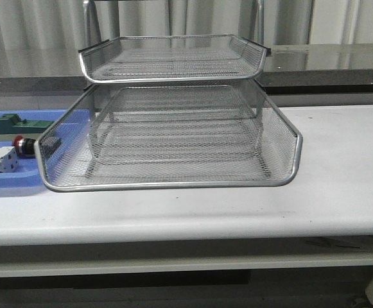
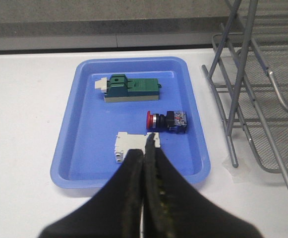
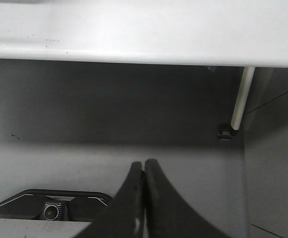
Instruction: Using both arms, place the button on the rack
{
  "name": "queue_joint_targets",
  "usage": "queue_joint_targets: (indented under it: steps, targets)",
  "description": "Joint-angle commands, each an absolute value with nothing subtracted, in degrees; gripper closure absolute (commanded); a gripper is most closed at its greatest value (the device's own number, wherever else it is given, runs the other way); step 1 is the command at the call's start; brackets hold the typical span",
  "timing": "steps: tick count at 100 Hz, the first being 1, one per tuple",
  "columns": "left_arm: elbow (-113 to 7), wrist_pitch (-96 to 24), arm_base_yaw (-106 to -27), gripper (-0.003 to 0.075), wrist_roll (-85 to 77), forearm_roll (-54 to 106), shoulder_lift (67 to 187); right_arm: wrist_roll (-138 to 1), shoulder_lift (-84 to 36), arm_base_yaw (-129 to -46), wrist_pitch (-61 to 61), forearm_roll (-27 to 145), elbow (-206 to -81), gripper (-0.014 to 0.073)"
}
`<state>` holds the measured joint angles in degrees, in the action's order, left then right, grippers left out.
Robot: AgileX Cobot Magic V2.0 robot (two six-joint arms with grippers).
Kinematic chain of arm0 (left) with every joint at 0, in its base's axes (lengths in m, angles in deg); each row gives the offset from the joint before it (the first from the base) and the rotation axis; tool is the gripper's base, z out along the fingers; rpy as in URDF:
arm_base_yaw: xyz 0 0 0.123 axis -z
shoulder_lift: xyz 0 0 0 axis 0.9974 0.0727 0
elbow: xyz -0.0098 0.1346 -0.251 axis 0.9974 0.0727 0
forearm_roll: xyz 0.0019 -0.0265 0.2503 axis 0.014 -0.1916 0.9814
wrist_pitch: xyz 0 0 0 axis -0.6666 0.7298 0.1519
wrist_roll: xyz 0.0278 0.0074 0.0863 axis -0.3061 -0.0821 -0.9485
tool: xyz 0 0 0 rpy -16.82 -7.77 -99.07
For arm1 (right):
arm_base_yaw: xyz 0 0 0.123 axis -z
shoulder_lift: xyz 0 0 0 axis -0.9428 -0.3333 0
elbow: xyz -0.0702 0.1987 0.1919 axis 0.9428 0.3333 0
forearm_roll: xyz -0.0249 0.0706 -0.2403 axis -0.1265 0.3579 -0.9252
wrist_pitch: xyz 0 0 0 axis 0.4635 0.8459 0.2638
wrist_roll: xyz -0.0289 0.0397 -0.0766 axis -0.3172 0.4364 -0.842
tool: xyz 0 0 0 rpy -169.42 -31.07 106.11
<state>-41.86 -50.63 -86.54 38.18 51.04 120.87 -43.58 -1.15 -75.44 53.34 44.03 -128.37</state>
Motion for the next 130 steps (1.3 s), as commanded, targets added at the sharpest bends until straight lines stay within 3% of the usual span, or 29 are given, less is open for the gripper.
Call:
queue_joint_targets:
  steps: [1,26,58,67,84,94,130]
  targets:
    - [-49.04,-50.08,-86.51,0.0741,38.55,50.97,126.92,-43.62,-1.18,-75.23,51.03,44.03,-130.27,0.0661]
    - [-63.11,-62.0,-86.51,0.0741,34.57,50.97,143.87,-43.62,-1.18,-75.23,51.03,44.03,-130.27,0.0661]
    - [-73.61,-64.16,-86.51,0.0735,32.42,50.97,156.26,-43.62,-1.18,-75.23,51.03,44.03,-130.27,0.0661]
    - [-75.17,-65.13,-86.51,0.0669,29.79,50.85,157.6,-43.62,-1.18,-75.23,51.03,44.03,-130.27,0.0661]
    - [-75.36,-65.55,-86.39,0.0388,27.5,50.85,157.72,-43.62,-1.18,-75.23,51.03,44.03,-130.27,0.0661]
    - [-75.36,-65.45,-86.39,0.0276,27.5,51.28,157.72,-43.62,-1.18,-75.23,51.03,44.03,-130.27,0.0661]
    - [-75.36,-65.09,-86.39,0.0243,27.45,51.42,157.72,-43.62,-1.18,-75.23,51.03,44.03,-130.27,0.0661]
